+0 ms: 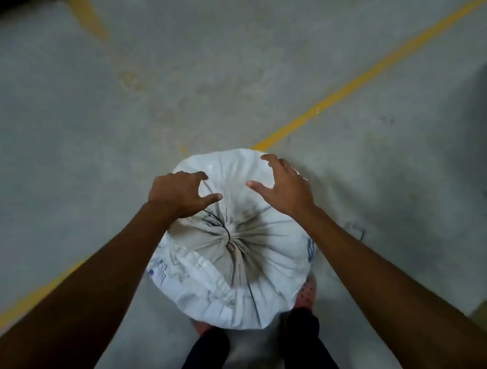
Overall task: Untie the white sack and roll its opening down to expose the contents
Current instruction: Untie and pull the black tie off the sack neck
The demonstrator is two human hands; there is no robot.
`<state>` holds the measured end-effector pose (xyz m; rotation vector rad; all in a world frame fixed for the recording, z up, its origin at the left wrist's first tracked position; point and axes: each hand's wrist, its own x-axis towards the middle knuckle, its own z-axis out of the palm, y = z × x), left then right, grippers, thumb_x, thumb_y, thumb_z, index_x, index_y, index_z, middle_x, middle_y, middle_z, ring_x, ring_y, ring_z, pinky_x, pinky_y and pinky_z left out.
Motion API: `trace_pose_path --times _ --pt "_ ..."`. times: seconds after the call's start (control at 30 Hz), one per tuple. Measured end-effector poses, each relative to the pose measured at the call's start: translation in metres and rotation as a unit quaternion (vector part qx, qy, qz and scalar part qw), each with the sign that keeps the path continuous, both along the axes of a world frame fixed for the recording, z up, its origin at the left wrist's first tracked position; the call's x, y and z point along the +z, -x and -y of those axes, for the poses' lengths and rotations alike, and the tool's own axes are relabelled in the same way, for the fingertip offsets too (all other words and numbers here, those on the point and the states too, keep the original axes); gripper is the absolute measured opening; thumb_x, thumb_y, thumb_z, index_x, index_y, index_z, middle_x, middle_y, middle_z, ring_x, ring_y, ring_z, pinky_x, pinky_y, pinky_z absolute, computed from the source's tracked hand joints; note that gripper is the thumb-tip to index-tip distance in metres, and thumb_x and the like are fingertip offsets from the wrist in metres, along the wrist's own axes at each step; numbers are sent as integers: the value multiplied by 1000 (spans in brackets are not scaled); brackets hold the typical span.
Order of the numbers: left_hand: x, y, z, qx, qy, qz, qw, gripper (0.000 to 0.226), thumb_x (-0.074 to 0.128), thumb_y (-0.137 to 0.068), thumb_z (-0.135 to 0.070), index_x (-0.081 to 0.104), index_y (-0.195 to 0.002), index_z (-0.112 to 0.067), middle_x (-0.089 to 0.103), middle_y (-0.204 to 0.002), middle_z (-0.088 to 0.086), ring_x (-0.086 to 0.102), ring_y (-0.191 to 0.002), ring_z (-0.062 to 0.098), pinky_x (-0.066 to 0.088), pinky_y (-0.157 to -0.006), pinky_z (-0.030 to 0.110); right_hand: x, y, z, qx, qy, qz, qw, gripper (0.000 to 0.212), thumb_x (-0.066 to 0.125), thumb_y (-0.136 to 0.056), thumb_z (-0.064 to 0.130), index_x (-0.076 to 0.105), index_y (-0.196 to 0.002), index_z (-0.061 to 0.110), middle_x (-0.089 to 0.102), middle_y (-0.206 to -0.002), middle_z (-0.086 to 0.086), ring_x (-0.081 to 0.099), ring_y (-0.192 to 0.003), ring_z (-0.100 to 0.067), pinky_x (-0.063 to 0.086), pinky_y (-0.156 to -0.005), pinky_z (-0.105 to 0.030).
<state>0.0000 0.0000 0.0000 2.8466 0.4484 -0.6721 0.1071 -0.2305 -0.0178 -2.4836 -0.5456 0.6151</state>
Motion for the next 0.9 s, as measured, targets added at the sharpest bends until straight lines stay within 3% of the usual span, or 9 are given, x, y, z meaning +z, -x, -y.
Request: trace_pose_path --times 0.17,0.3,0.43,0.57,0.63,0.7,0.8,0.9 --pt "-60 14 18 22 24 -43 999 67 54 -76 -93 75 -98 -34 78 -99 -10 71 -99 19 54 -83 37 -68 23 21 -15 17 -66 998 76 70 -79 73 44 -141 37 58 -139 3 65 -115 -26 52 -95 -45" --pt "-88 28 18 48 44 -43 997 52 69 -74 -82 74 -78 -30 72 -77 -10 70 -83 17 54 -75 35 -97 47 21 -10 -22 -74 997 41 77 -80 59 57 -105 33 59 -110 11 66 -93 -15 52 -77 -36" --pt "-103 45 19 42 73 -10 996 34 76 -77 -72 82 -89 -41 79 -85 -13 72 -86 11 49 -76 33 -111 80 4 -1 -78 -124 989 20 80 -80 41 67 -76 27 65 -83 11 62 -78 -6 56 -72 -38" --pt "-117 52 17 78 141 -2 987 19 81 -78 -62 82 -88 -46 79 -86 -20 70 -84 -1 50 -80 31 -123 103 -11 -1 -96 -155 983 9 81 -82 35 78 -82 26 71 -84 10 64 -80 -8 57 -73 -38" --pt "-126 54 17 89 180 -20 979 7 82 -79 -59 78 -80 -54 73 -79 -35 67 -81 -9 48 -82 29 -129 109 -13 -21 -87 -152 984 7 80 -83 33 79 -84 26 71 -86 10 64 -84 -9 56 -74 -39" --pt "-134 58 19 95 210 -26 973 14 83 -79 -58 71 -73 -61 62 -68 -45 65 -80 -13 49 -87 32 -134 114 -14 -41 -68 -136 988 7 81 -83 33 78 -83 27 68 -87 9 62 -88 -12 55 -73 -37" --pt "-148 62 23 112 242 -14 964 5 83 -81 -53 80 -84 -51 72 -80 -35 69 -90 -6 48 -99 39 -138 125 -15 -62 -29 -104 992 12 82 -84 34 77 -85 24 67 -94 5 59 -95 -16 52 -72 -36" --pt "-156 65 25 125 257 10 958 9 83 -83 -50 84 -90 -45 80 -95 -24 71 -94 -4 45 -101 40 -140 135 -20 -95 -14 -83 992 14 82 -84 33 76 -91 23 68 -101 4 60 -99 -20 54 -78 -41"
